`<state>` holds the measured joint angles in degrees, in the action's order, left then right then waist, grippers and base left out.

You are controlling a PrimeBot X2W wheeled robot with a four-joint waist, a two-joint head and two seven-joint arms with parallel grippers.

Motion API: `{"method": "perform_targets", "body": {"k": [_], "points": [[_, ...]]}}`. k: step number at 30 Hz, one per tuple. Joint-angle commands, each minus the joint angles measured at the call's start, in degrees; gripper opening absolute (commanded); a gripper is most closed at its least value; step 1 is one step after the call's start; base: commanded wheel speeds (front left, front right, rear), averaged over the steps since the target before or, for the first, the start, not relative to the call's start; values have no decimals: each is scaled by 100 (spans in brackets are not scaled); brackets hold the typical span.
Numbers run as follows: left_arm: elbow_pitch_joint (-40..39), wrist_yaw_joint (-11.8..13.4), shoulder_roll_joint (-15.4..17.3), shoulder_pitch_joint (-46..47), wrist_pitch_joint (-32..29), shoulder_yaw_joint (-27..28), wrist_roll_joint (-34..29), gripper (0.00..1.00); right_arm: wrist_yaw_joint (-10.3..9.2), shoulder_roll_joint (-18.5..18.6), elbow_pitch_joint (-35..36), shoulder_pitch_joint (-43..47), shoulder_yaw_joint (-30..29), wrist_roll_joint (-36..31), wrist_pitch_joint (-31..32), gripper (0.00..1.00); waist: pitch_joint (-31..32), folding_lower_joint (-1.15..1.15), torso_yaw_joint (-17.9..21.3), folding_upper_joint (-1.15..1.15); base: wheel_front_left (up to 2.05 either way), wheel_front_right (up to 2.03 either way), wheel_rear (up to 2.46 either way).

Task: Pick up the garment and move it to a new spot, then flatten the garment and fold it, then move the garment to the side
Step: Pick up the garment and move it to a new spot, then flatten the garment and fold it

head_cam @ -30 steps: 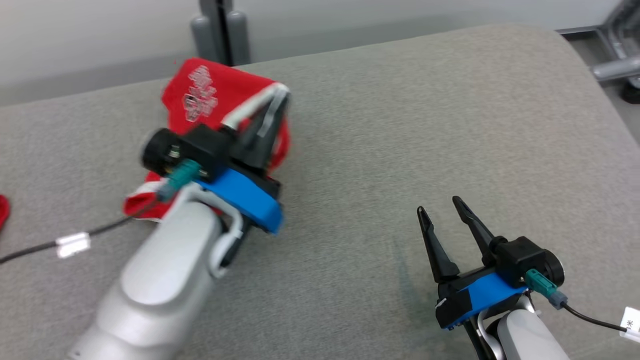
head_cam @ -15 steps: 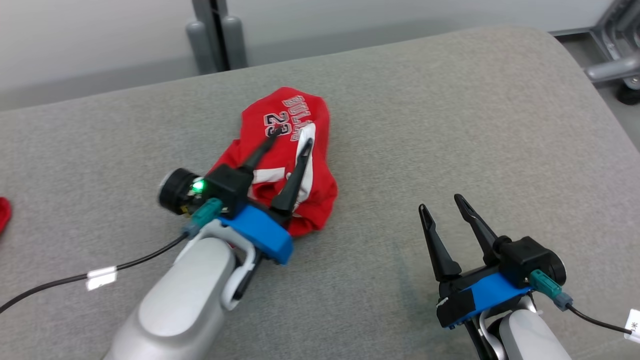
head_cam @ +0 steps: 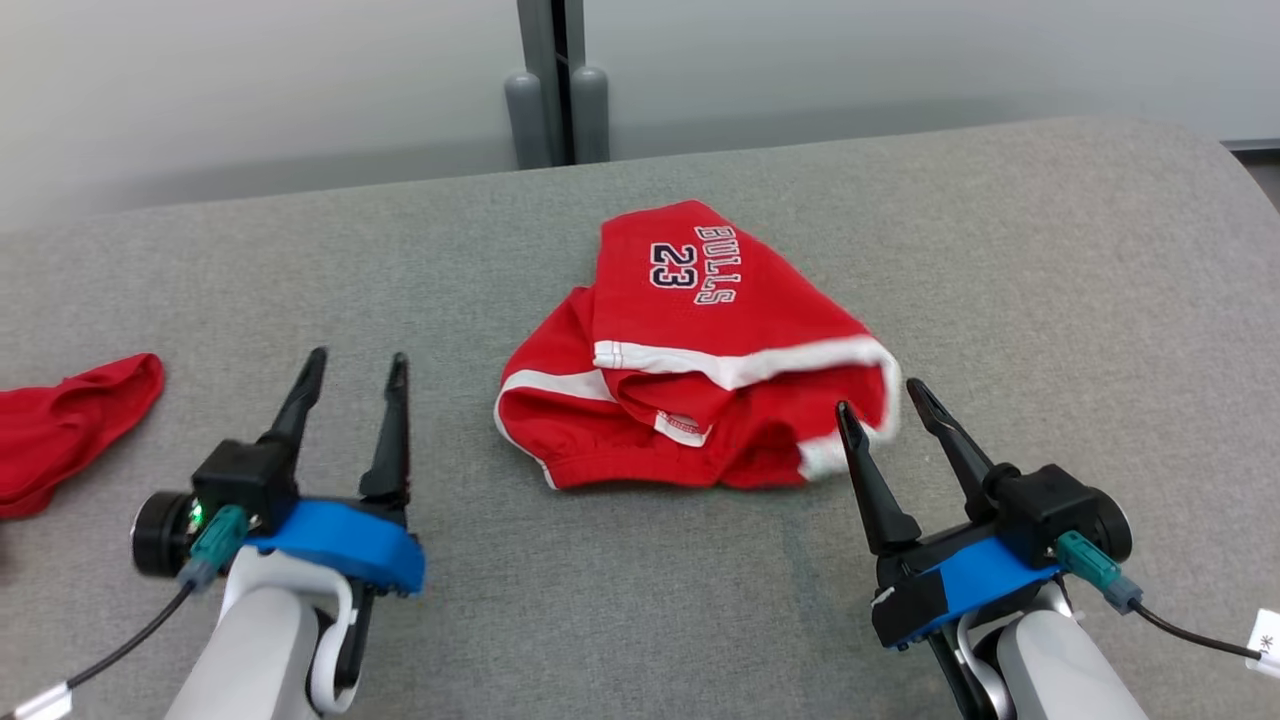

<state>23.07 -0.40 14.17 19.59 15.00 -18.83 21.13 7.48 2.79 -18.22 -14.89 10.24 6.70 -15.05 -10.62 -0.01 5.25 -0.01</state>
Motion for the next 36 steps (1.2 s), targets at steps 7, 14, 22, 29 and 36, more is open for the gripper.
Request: {"method": "perform_targets", "body": {"k": [7, 14, 22, 29, 36], "points": [[-108, 84, -203, -705, 27, 764, -409, 100, 2, 19, -101, 160, -95, -21, -20, 100, 222, 1, -136, 1, 0, 0, 0], [-40, 106, -454, -1215, 28, 1292, -784, 100, 2, 19, -183, 393, -274, -94, -20, 100, 487, 1, -266, 1, 0, 0, 0], [204, 66, -585, -1642, 27, 1504, -1226, 100, 3, 19, -324, 758, -575, -130, -20, 100, 861, 1, -363, 1, 0, 0, 0], [239, 5, -669, -1887, 27, 1534, -1504, 100, 2, 18, -389, 957, -748, -205, -20, 100, 1010, 1, -347, 1, 0, 0, 0], [269, -72, -759, -1888, 27, 1574, -1619, 100, 3, 18, -437, 950, -646, -182, -20, 100, 975, 1, -393, 1, 0, 0, 0]]}}
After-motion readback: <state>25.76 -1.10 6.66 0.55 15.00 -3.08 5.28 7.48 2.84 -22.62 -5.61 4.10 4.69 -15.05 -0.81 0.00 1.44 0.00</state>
